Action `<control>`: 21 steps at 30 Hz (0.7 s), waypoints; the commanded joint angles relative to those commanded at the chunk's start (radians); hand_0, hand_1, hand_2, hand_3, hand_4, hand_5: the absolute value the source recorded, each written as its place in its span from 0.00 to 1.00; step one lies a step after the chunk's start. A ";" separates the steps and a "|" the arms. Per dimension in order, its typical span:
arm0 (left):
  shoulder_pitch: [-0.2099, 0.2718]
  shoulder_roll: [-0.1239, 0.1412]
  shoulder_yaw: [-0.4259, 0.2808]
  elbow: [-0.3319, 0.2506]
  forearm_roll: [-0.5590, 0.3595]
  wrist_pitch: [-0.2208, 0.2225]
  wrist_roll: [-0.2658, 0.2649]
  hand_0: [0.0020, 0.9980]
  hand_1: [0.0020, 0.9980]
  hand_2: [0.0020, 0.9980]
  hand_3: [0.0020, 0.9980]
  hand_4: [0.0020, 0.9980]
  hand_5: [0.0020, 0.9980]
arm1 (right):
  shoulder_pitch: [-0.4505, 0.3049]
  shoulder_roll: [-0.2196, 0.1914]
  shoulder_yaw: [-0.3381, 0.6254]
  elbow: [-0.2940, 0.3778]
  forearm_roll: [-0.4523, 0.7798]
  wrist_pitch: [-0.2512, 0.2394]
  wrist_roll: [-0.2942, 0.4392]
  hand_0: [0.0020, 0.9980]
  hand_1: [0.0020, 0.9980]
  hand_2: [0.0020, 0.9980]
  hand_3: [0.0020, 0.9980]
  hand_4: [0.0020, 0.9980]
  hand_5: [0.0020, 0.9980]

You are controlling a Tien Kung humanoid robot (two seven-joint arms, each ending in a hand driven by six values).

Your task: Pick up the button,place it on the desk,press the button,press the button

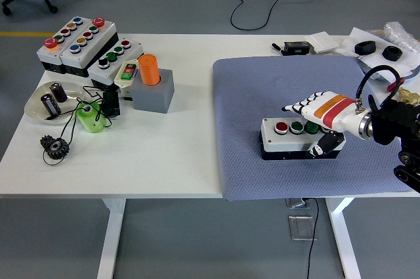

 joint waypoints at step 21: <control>0.003 0.000 0.002 0.000 0.003 -0.001 0.000 0.60 0.54 0.50 0.45 0.28 0.98 | -0.161 -0.145 0.235 0.319 0.321 -0.206 -0.090 0.46 0.22 0.34 0.83 0.52 0.00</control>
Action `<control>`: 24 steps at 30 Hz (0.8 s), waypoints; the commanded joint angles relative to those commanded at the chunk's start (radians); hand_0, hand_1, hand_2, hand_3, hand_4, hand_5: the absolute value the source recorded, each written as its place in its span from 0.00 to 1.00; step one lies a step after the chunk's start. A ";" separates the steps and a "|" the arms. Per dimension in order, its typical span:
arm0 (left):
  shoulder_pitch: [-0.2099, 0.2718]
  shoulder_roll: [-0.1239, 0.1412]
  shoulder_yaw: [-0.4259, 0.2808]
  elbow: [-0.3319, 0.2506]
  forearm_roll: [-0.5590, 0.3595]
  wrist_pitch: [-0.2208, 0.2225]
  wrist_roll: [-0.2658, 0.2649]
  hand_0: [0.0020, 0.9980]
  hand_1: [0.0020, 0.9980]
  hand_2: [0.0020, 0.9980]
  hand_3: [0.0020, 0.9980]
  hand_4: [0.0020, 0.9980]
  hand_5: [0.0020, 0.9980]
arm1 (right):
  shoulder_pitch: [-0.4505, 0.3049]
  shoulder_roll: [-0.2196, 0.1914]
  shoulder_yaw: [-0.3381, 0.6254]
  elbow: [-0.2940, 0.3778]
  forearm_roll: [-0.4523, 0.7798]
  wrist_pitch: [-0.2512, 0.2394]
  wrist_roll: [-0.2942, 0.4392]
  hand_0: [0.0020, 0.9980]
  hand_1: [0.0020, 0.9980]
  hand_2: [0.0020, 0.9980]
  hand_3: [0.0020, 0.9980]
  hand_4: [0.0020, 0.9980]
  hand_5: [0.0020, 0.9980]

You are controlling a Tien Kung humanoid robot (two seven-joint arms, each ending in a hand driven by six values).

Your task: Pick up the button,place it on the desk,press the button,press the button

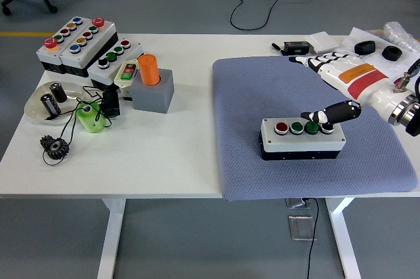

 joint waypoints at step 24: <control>0.006 -0.001 0.012 -0.002 -0.003 -0.002 0.001 0.60 0.54 0.50 0.46 0.28 0.99 | 0.024 0.055 -0.161 -0.022 0.022 0.092 -0.132 0.25 0.00 0.12 0.75 0.37 0.00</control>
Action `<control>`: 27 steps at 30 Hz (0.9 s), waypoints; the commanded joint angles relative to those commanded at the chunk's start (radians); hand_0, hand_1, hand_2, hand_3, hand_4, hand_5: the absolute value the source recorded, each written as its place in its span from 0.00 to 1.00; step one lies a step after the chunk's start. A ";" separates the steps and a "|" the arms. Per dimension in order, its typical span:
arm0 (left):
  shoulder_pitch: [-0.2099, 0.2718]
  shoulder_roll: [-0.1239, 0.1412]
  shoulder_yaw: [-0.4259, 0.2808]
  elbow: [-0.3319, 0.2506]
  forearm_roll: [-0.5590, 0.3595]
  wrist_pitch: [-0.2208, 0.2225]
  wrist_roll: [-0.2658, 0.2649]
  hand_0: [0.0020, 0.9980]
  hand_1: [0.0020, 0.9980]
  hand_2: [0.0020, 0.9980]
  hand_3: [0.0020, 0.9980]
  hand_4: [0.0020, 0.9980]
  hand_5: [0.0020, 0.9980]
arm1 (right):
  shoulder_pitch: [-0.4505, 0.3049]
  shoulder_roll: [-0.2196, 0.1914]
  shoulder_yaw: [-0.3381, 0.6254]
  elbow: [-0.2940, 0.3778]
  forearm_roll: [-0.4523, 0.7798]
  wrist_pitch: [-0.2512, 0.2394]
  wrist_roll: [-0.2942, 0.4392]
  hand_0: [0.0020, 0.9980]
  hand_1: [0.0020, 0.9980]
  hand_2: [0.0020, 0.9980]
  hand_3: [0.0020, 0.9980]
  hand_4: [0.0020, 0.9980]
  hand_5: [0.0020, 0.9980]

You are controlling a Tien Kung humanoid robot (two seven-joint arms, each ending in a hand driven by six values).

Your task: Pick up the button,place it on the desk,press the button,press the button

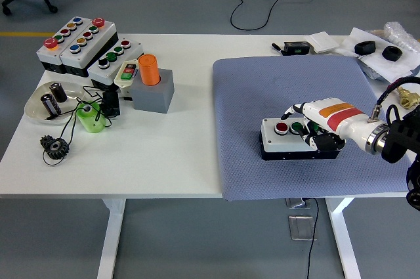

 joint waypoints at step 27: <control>-0.006 -0.001 -0.007 0.000 0.001 0.001 -0.001 0.60 0.54 0.50 0.46 0.27 0.98 | 0.024 0.029 -0.069 -0.065 -0.006 0.021 -0.021 0.26 0.00 0.13 0.75 0.36 0.00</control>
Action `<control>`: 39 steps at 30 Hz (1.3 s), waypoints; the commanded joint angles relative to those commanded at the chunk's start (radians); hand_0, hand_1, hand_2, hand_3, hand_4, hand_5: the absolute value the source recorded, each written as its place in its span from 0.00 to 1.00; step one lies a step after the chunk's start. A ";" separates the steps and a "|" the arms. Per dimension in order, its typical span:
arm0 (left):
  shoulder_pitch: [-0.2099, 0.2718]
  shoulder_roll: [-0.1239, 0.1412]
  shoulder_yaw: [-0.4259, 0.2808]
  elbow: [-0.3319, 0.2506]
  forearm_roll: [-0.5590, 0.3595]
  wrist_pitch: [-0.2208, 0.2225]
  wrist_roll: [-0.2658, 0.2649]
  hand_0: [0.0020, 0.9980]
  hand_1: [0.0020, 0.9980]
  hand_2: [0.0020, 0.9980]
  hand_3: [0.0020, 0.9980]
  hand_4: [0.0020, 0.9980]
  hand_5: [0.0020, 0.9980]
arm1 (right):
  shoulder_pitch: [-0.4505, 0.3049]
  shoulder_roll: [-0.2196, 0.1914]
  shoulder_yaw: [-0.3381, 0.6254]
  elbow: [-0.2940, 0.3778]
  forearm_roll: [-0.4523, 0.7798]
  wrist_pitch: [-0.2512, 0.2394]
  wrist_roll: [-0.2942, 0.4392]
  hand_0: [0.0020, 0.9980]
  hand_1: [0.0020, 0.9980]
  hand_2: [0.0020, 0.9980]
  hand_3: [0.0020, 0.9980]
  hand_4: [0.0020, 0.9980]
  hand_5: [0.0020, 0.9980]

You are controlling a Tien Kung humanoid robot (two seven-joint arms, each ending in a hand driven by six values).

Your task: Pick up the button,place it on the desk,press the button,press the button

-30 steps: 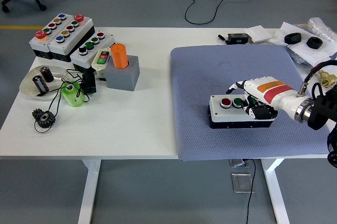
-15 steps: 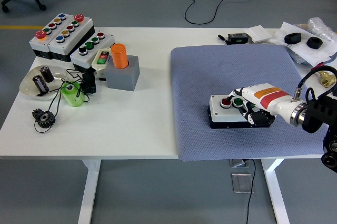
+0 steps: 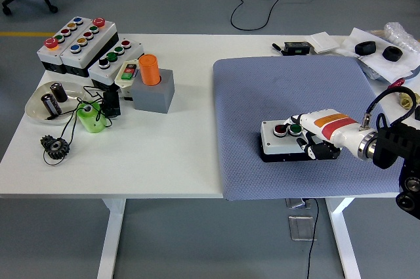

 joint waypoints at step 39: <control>0.002 -0.002 0.009 0.000 -0.004 0.001 0.002 0.60 0.54 0.50 0.46 0.28 0.99 | -0.064 -0.067 0.084 0.040 0.017 0.031 0.007 0.26 0.00 0.13 0.73 0.36 0.00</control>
